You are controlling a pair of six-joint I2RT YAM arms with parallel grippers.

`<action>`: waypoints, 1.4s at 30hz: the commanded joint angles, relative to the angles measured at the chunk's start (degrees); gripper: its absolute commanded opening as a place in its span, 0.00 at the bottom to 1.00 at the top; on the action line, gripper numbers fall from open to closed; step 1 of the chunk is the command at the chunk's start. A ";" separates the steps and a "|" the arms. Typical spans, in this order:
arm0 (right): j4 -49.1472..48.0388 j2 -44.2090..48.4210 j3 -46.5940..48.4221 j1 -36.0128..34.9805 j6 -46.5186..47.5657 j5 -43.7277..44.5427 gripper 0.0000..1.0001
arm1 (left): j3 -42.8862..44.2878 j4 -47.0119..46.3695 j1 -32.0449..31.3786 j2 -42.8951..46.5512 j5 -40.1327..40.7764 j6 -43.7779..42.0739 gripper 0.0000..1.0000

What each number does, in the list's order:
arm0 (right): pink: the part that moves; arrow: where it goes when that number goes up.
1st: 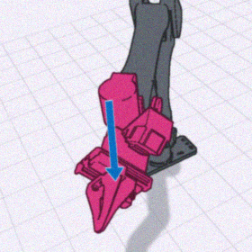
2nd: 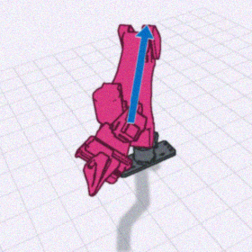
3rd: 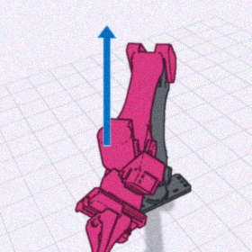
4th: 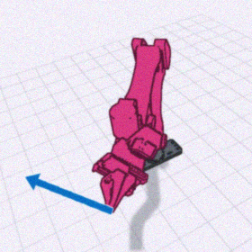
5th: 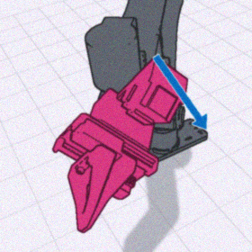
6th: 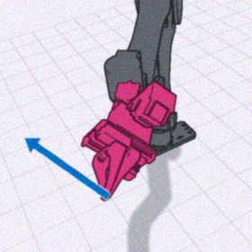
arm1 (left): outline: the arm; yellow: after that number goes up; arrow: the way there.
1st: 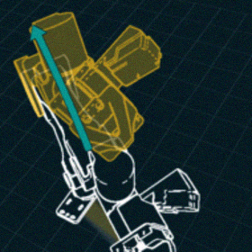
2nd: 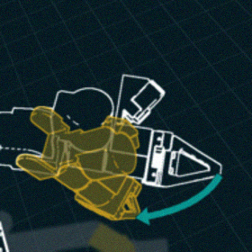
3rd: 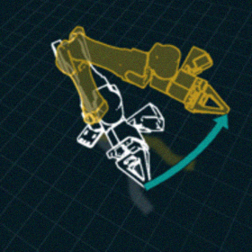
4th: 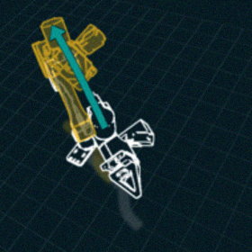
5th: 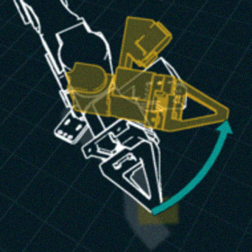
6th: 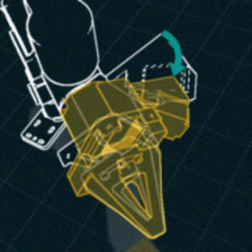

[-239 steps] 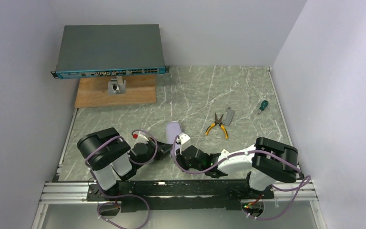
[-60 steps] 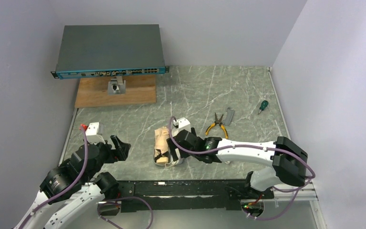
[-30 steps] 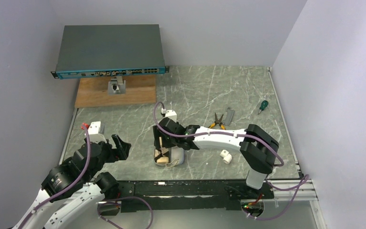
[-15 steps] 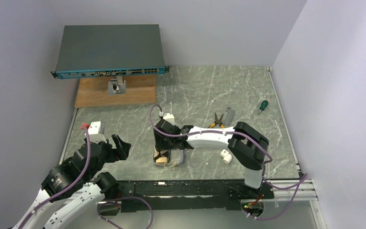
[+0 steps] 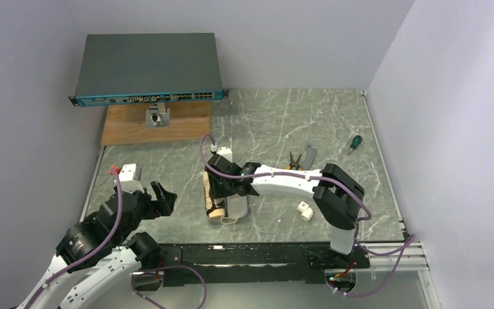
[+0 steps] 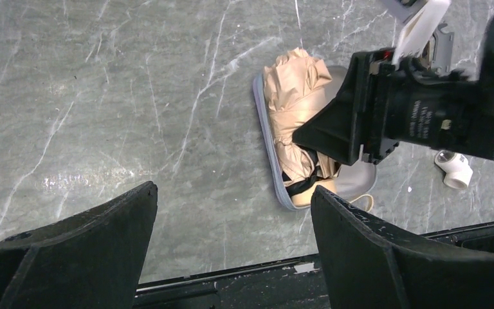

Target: Open the umbrella

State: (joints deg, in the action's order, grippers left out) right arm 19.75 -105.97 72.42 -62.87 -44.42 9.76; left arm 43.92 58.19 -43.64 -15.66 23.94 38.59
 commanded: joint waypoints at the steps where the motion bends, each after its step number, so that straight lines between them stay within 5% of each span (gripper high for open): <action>1: 0.33 7.92 6.55 0.03 1.79 -1.34 0.22 | 0.40 -0.54 0.05 -0.95 1.35 0.18 0.90; 10: 5.83 19.66 5.16 0.83 5.53 5.13 0.22 | 0.46 -0.41 0.13 -1.07 1.46 0.33 0.90; 22: 11.92 32.49 -12.90 5.04 8.31 18.99 0.22 | 0.46 -0.41 0.18 -1.80 1.59 0.33 0.91; 32: 2.50 24.29 -15.84 4.87 12.34 10.39 0.20 | 0.62 0.17 0.18 -2.45 2.18 0.93 0.90; 42: -1.96 10.18 -4.65 2.42 14.89 2.32 0.19 | 0.68 0.42 0.17 -2.26 2.68 1.16 0.90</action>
State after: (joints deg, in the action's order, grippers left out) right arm 23.77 -93.12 60.07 -59.20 -31.11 15.90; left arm 43.92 58.41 -43.64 -17.54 25.23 38.83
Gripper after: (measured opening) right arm 0.386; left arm 0.905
